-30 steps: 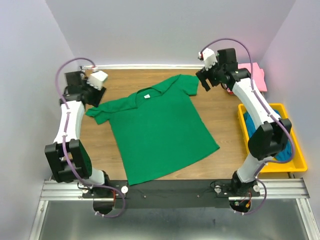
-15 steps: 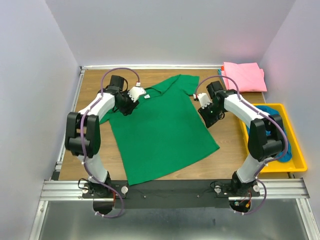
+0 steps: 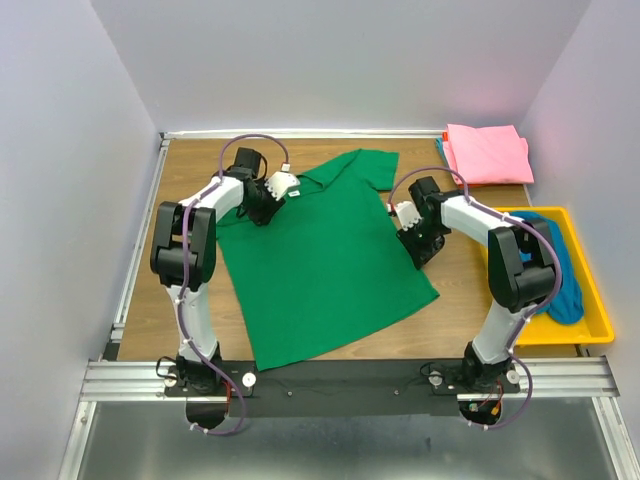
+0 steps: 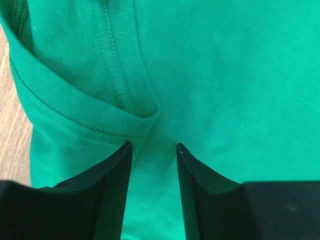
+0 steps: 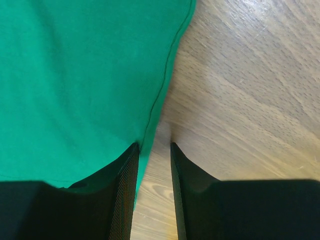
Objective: Fold and stack the t-shirts
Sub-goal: Flatten out the tshirt
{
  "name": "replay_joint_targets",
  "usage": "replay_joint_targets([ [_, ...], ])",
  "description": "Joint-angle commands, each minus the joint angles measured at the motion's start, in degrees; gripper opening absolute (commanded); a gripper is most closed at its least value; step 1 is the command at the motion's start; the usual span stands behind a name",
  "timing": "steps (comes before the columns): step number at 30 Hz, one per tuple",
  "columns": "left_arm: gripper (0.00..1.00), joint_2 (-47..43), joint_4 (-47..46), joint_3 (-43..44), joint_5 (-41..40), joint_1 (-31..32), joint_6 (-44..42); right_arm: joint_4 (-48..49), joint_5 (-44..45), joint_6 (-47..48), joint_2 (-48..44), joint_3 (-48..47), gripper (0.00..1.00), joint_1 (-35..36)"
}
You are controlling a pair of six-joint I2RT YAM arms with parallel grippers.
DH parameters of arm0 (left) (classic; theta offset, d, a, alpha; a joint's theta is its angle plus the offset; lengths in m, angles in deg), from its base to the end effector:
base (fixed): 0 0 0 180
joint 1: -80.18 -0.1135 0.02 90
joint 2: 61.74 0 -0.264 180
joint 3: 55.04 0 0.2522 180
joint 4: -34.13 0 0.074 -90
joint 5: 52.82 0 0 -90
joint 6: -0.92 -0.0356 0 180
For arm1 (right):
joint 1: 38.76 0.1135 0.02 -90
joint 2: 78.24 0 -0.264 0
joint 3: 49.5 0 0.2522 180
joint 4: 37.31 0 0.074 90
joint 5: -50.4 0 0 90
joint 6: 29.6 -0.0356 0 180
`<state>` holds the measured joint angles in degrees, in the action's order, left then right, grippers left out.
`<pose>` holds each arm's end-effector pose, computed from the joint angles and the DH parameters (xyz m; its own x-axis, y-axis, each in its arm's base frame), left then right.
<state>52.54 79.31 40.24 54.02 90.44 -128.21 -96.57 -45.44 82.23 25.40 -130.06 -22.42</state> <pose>0.4056 -0.0839 0.1748 -0.5012 0.7046 -0.5024 0.7876 0.6120 0.0726 0.3146 0.0960 0.1627 -0.7739 -0.6124 -0.1612 -0.6255 0.7789 0.0440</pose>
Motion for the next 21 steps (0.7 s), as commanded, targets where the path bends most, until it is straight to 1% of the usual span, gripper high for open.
replay_joint_targets([
  [1,0.45,1.8,-0.8,2.7,-2.3,0.3,0.7,2.3,2.0,-0.6,1.0,1.5,0.39,0.2],
  [2,0.42,2.0,-0.8,3.5,-2.3,0.3,0.7,2.7,2.2,-0.5,1.0,1.7,0.39,0.2],
  [3,0.36,2.3,-0.8,3.9,-2.5,0.2,0.8,2.9,2.5,-0.3,1.1,2.2,0.39,0.2],
  [5,0.31,2.6,-0.9,5.0,-2.9,0.3,1.0,3.2,2.9,-0.1,1.1,2.5,0.39,0.2],
  [6,0.25,2.9,-0.9,5.3,-3.0,0.3,1.0,3.2,3.0,-0.2,1.1,2.6,0.39,0.2],
  [7,0.22,3.0,-0.8,6.0,-2.9,0.3,1.1,3.4,3.0,-0.1,1.1,2.9,0.39,0.2],
  [13,0.22,3.4,0.1,8.0,-1.7,0.3,1.2,3.5,3.1,-0.1,0.4,3.3,0.39,0.2],
  [14,0.28,3.5,0.8,8.1,-1.3,0.3,1.1,3.4,2.9,-0.3,0.1,3.3,0.39,0.2],
  [17,0.40,3.3,1.8,8.0,0.3,0.4,-0.1,2.6,2.2,-0.7,-2.0,3.2,0.39,0.2],
  [18,0.46,2.7,2.6,7.7,1.7,0.3,-0.4,2.1,2.0,-0.8,-2.6,3.0,0.39,0.2],
  [20,0.51,2.1,3.4,7.2,2.8,0.5,-1.3,0.7,1.3,-1.0,-5.1,2.5,0.39,0.2],
  [21,0.52,1.7,3.5,6.9,3.2,0.6,-1.5,0.2,1.0,-1.1,-6.1,2.2,0.39,0.2],
])
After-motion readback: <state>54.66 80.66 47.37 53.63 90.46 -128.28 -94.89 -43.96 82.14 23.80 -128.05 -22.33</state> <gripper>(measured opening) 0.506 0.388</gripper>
